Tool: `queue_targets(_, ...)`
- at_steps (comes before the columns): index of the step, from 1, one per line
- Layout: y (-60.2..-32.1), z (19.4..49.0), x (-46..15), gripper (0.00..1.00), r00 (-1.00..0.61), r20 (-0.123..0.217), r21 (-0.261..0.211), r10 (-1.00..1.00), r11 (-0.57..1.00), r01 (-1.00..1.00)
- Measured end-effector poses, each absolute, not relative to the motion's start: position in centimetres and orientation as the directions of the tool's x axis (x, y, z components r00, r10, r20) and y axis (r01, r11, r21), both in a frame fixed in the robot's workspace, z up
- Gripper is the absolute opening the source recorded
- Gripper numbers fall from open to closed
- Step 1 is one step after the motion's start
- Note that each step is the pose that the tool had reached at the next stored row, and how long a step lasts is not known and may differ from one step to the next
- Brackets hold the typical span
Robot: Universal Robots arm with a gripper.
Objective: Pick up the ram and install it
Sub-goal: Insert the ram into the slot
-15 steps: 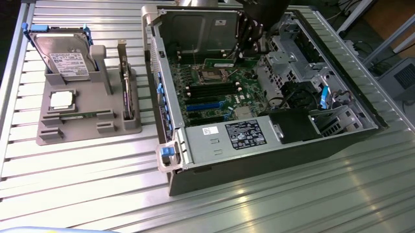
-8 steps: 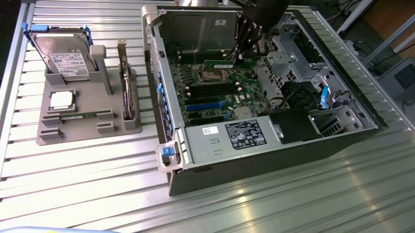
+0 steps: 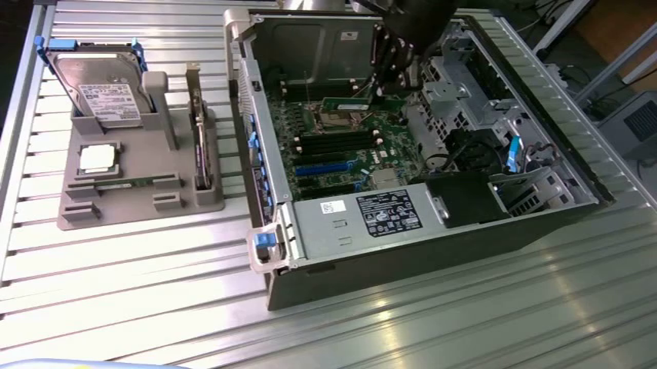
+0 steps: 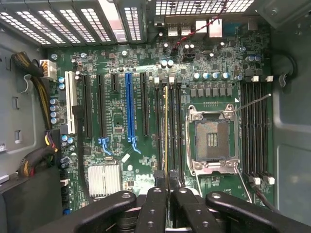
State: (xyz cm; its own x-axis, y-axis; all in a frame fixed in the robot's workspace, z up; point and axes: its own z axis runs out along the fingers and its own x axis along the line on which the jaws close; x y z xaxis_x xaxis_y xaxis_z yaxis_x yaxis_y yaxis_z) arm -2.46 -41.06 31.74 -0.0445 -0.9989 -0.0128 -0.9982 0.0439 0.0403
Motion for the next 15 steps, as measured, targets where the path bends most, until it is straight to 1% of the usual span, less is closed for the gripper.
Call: queue_targets(15,-41.06,31.09,-2.47,0.12,-0.045,-0.013,0.040,-0.999,0.044,-0.998)
